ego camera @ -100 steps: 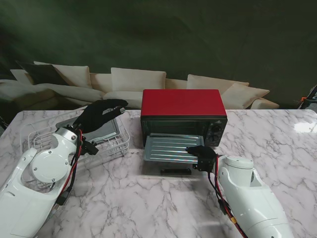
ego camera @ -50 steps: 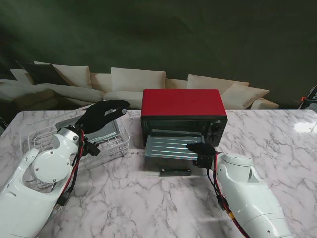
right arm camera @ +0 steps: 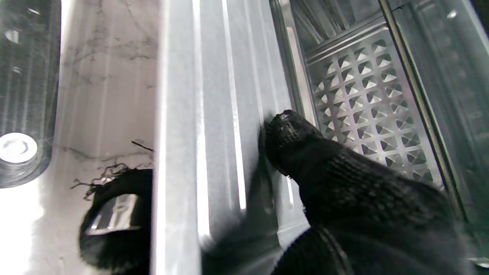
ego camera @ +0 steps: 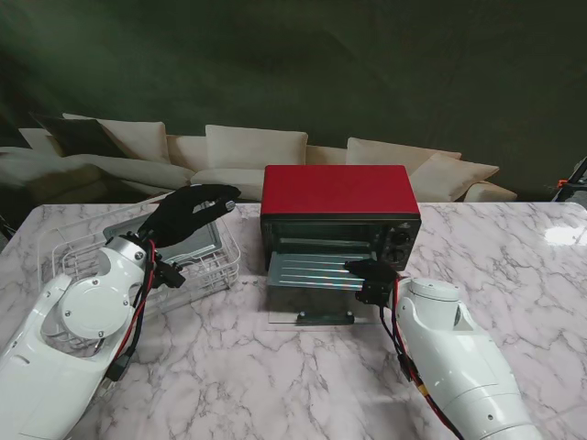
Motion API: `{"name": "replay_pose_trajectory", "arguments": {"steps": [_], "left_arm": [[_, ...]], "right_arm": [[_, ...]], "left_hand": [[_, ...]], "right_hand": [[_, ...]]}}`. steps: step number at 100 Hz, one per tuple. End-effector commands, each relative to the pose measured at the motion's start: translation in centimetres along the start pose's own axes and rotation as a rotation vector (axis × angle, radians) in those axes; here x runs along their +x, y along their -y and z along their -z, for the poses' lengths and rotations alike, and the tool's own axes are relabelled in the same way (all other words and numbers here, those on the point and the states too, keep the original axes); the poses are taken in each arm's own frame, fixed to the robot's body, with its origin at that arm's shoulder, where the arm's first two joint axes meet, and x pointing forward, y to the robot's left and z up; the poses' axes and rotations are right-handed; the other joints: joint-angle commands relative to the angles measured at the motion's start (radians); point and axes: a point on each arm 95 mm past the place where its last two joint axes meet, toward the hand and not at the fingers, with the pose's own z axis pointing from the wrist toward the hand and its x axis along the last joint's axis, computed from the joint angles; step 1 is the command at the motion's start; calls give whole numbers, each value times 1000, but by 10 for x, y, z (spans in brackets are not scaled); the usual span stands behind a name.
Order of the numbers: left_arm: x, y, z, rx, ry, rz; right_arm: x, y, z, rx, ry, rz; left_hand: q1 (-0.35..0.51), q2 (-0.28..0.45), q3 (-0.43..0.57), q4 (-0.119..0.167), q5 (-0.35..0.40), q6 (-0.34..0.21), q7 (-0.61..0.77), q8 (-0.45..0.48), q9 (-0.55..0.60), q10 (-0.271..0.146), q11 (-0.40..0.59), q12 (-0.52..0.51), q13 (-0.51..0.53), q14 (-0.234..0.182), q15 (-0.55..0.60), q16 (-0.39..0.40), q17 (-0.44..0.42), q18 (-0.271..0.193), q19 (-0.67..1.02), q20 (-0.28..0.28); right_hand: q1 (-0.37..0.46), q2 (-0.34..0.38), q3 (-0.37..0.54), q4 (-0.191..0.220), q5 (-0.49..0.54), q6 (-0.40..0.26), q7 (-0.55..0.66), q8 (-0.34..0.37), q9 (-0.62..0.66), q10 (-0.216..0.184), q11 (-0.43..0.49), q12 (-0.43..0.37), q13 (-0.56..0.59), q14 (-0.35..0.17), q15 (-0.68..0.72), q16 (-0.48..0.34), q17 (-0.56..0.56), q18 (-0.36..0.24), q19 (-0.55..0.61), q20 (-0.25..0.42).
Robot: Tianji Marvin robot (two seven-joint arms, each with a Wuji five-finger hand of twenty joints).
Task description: Slide the trays into the oven
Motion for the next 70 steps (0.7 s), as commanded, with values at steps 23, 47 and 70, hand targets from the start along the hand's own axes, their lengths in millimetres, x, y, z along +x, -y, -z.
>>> {"name": "replay_pose_trajectory", "arguments": {"steps": [23, 47, 70], "left_arm": [[2, -3, -1, -21, 0, 3], [3, -3, -2, -29, -2, 1], [6, -2, -4, -34, -7, -3]], "right_arm": [[-6, -4, -1, -33, 15, 8], [-5, -3, 0, -32, 17, 22], [-6, -5, 3, -31, 16, 33]], "left_hand": [[-3, 41, -31, -6, 26, -5, 2, 8, 19, 3, 0, 15, 17, 2, 10, 14, -17, 15, 12, 3], [-4, 41, -31, -6, 25, -5, 2, 8, 18, 4, -1, 15, 16, 2, 9, 14, -17, 15, 12, 3], [-5, 42, -31, -7, 25, -4, 2, 8, 19, 3, -1, 15, 16, 2, 9, 14, -16, 16, 12, 4]], "right_hand": [[118, 123, 85, 50, 93, -230, 64, 59, -8, -27, 37, 15, 79, -42, 83, 40, -47, 29, 56, 12], [119, 125, 82, 50, 97, -240, 70, 70, -12, -32, 38, 17, 75, -43, 85, 40, -52, 29, 55, 14], [121, 125, 81, 50, 103, -244, 74, 78, -14, -32, 40, 19, 72, -44, 85, 41, -55, 28, 54, 16]]}}
